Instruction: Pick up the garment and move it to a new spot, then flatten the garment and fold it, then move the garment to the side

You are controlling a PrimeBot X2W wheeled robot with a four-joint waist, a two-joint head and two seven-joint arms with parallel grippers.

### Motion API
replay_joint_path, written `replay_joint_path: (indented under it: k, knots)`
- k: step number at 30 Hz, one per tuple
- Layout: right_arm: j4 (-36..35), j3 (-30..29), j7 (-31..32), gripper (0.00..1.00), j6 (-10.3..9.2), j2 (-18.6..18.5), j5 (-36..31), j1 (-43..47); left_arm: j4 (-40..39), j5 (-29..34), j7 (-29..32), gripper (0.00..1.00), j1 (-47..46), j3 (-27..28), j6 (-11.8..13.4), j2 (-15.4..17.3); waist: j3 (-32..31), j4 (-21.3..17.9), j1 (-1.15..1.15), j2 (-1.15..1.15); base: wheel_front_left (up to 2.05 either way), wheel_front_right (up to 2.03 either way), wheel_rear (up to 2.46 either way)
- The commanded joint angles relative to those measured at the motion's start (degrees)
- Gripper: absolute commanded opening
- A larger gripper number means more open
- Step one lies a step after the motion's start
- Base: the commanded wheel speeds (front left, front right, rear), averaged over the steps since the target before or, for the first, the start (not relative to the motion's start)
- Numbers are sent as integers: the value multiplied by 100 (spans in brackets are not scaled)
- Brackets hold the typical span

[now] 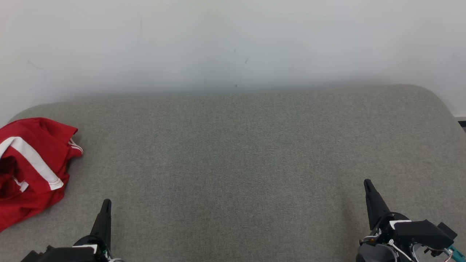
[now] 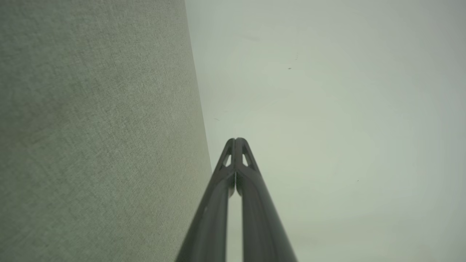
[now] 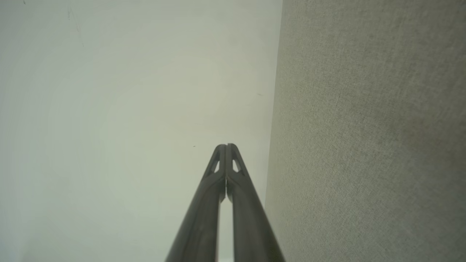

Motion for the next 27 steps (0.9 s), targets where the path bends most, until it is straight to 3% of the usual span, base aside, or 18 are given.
replay_joint_path:
  k: [1, 7, 8, 17, 27]
  knots:
    - [-7, -1, 17, 0, -12, 14, 5, 66, -20, -28, 1, 0, -41, 19, -16, 21, 0, 0, 0, 0, 0, 0, 0]
    - [-7, -1, 17, 0, -12, 14, 5, 66, -20, -28, 1, 0, -41, 19, -16, 21, 0, 0, 0, 0, 0, 0, 0]
    - [6, 1, -1, 100, 0, -1, -2, 1, 8, 2, -2, 100, 2, 0, 1, -1, 0, 0, 0, 0, 0, 0, 0]
    - [84, 131, -164, 100, -1, -76, -179, 124, 132, 217, -180, 100, 144, -138, 2, -2, 10, -2, 0, 0, 0, 0, 0]
    - [99, 315, -456, 100, -1, -218, -1062, 132, 127, 1305, -456, 100, 178, -151, 0, -7, 27, -8, 0, 0, 0, 0, 0]
